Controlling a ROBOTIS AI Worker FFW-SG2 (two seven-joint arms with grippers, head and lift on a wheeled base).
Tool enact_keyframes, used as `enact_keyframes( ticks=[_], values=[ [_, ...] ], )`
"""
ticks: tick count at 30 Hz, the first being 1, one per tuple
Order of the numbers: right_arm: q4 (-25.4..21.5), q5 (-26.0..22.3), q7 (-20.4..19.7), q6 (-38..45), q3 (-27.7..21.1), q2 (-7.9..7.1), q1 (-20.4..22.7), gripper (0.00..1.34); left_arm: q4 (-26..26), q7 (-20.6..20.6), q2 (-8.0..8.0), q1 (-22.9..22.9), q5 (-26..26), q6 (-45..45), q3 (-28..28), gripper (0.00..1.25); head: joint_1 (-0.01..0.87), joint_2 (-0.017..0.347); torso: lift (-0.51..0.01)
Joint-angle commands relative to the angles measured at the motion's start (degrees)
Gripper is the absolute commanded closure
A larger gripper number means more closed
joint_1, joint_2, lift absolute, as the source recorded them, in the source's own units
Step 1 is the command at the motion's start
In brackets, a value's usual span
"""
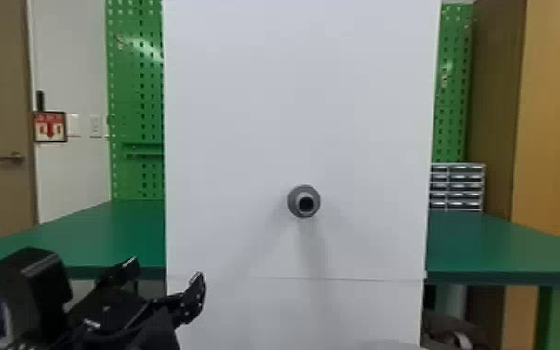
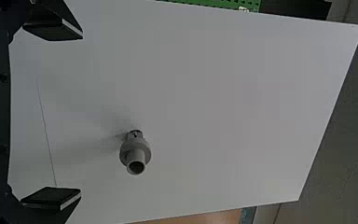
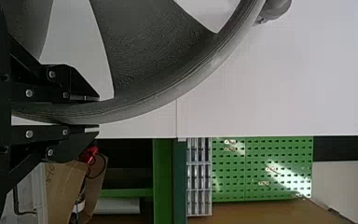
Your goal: Hold the wheel and insert it
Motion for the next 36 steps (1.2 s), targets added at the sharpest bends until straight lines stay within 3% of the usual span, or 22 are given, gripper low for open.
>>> enact_keyframes(
  ticks=[1, 19, 36],
  values=[
    [0.00, 0.00, 0.00, 0.06, 0.09, 0.05, -0.33, 1.06, -0.76, 0.00, 0.10, -0.07, -0.71, 0.51, 0.07, 0.10, 0.097, 0.015, -0.442],
    [-0.62, -0.70, 0.00, 0.06, 0.35, 0.05, -0.33, 1.06, -2.08, 0.00, 0.54, -0.34, -1.94, 1.65, -0.11, 0.10, 0.097, 0.015, -0.442],
    [-7.91, -0.44, 0.00, 8.05, 2.02, -0.35, -1.65, 1.06, -2.08, 0.00, 0.54, -0.07, -2.56, 1.65, -0.02, 0.10, 0.097, 0.015, -0.442]
  ],
)
